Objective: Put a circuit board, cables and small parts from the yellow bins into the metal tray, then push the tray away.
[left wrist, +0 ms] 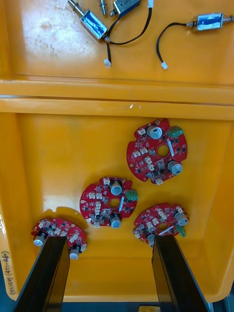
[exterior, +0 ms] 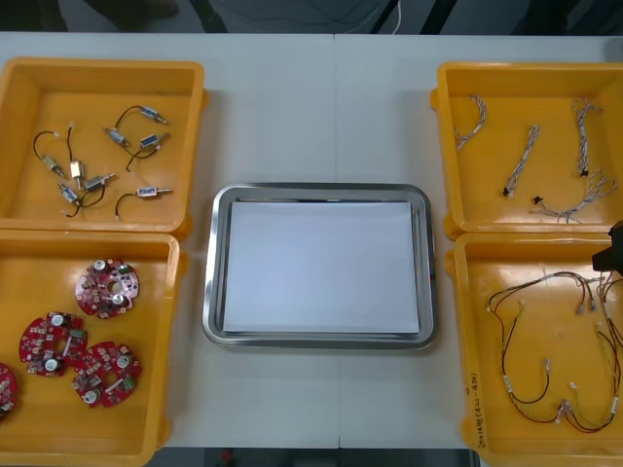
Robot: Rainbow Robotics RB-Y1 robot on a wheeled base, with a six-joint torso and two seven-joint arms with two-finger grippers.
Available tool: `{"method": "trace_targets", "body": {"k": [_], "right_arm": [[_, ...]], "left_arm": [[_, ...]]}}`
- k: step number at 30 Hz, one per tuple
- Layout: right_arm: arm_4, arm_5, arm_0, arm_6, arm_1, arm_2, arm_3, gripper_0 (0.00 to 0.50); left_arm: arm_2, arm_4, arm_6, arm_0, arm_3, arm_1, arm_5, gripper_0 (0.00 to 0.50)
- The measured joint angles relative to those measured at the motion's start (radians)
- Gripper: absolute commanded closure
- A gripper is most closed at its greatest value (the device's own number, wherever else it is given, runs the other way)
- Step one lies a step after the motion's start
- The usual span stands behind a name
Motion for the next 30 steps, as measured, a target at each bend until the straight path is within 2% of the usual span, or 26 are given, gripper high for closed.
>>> {"method": "trace_targets", "body": {"k": [15,18,24,30], "right_arm": [[0.000,0.000,0.000,0.000,-0.001,-0.041,-0.015,0.000],[0.001,0.000,0.000,0.000,-0.001,-0.041,-0.015,0.000],[0.018,0.000,0.016,0.000,-0.001,-0.041,-0.016,0.000],[0.021,0.000,0.070,0.000,-0.001,-0.041,-0.016,0.000]], "left_arm": [[-0.003,0.000,-0.027,0.001,0.032,0.002,0.000,0.000],[-0.008,0.000,-0.125,0.001,0.065,0.005,0.000,0.000],[-0.034,0.000,-0.417,0.006,0.089,0.022,-0.006,0.000],[-0.059,0.007,-0.447,0.050,0.089,0.067,-0.112,0.000]]}}
